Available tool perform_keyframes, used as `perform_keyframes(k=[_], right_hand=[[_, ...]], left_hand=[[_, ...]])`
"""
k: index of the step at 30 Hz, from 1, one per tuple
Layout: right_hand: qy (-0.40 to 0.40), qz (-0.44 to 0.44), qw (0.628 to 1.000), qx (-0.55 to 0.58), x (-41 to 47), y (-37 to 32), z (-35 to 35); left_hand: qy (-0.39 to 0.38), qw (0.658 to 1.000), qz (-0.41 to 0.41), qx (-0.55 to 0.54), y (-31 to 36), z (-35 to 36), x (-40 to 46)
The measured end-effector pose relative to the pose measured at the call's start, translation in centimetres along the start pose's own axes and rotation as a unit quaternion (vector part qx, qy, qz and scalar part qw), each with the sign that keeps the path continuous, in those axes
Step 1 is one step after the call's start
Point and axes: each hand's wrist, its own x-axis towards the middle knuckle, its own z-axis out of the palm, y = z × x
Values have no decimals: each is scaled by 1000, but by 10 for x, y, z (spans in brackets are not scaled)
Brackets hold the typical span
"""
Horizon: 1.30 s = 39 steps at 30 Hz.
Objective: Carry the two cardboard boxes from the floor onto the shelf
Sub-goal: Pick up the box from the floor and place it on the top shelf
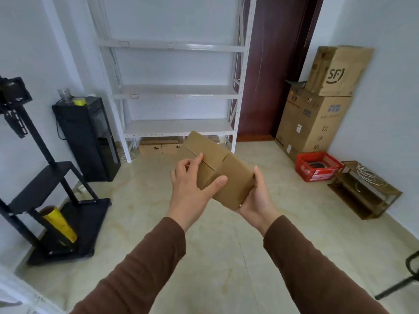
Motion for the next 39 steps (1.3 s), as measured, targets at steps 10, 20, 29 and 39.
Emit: perform_keyframes(k=[10, 20, 29, 39], right_hand=[[-16, -94, 995, -29, 204, -47, -1], [-126, -170, 955, -206, 393, -54, 97], [-160, -140, 952, -220, 566, -45, 213], [-114, -160, 961, -197, 743, -62, 301]], left_hand=[[9, 956, -144, -256, -55, 50, 179], [45, 924, -181, -334, -153, 31, 339], [87, 922, -161, -340, -275, -29, 514], [91, 909, -184, -364, -365, -52, 709]])
